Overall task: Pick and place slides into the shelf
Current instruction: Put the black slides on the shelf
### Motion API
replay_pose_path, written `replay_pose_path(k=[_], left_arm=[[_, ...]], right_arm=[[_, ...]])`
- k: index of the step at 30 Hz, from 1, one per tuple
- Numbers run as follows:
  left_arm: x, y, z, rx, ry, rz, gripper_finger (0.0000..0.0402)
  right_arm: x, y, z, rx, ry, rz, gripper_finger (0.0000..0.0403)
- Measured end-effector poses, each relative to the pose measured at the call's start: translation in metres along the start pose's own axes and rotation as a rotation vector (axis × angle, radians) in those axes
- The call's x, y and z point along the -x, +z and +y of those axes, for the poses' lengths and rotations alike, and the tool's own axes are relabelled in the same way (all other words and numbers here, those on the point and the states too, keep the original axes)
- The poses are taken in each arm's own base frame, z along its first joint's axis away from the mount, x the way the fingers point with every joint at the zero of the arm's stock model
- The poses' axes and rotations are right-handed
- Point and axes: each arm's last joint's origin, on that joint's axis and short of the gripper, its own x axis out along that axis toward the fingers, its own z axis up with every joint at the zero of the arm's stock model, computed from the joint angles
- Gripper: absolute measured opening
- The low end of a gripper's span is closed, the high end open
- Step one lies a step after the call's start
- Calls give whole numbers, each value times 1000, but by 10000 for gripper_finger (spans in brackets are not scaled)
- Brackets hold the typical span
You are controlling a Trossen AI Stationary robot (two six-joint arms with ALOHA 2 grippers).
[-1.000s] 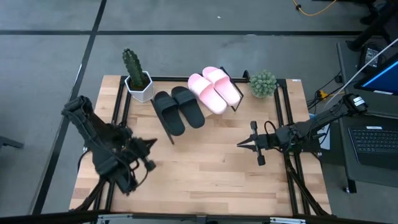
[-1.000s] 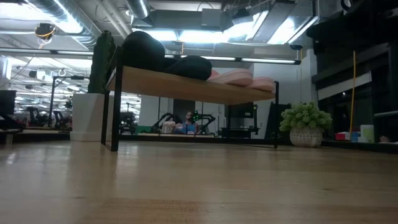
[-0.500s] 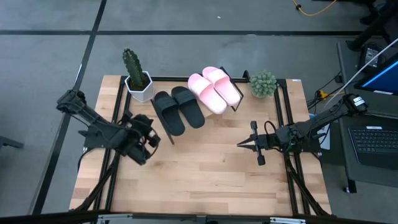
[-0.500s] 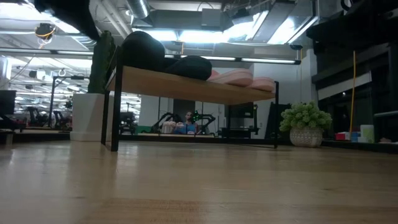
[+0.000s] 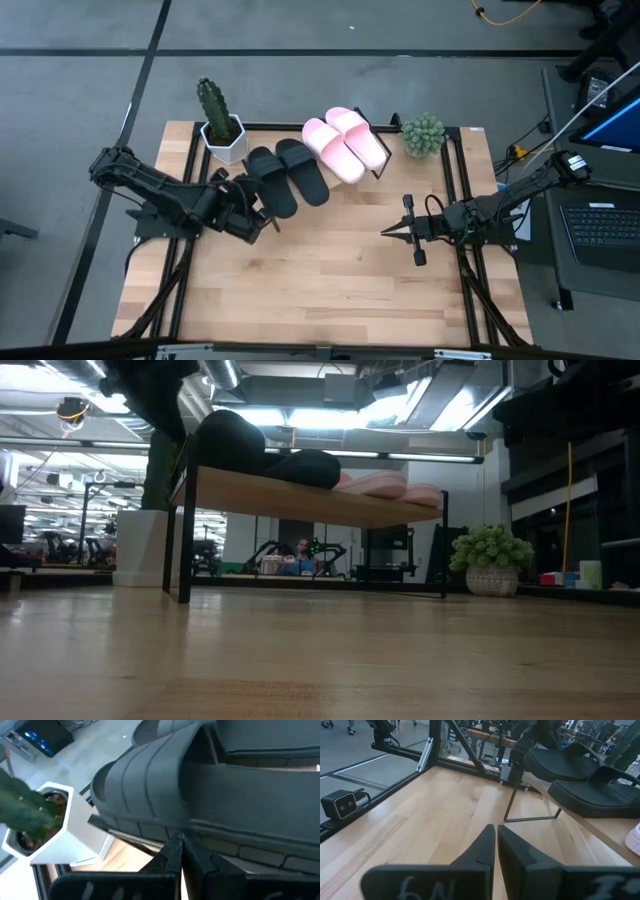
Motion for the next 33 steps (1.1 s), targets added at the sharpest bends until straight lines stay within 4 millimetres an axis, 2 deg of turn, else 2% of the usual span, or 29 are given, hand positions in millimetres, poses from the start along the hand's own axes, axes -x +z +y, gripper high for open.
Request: replay_pose_path(k=[7, 14, 21, 33], left_arm=[[-17, 15, 0, -27, -42, 61, 0], [-27, 21, 5, -25, -54, 121, 0], [-22, 20, 6, -51, -68, 115, 0], [-3, 24, 24, 27, -140, 57, 0]], right_arm=[[0, 0, 0, -1, 0, 0, 23], [0, 0, 0, -2, 0, 1, 23], [0, 0, 0, 0, 1, 4, 23], [0, 0, 0, -1, 1, 5, 23]])
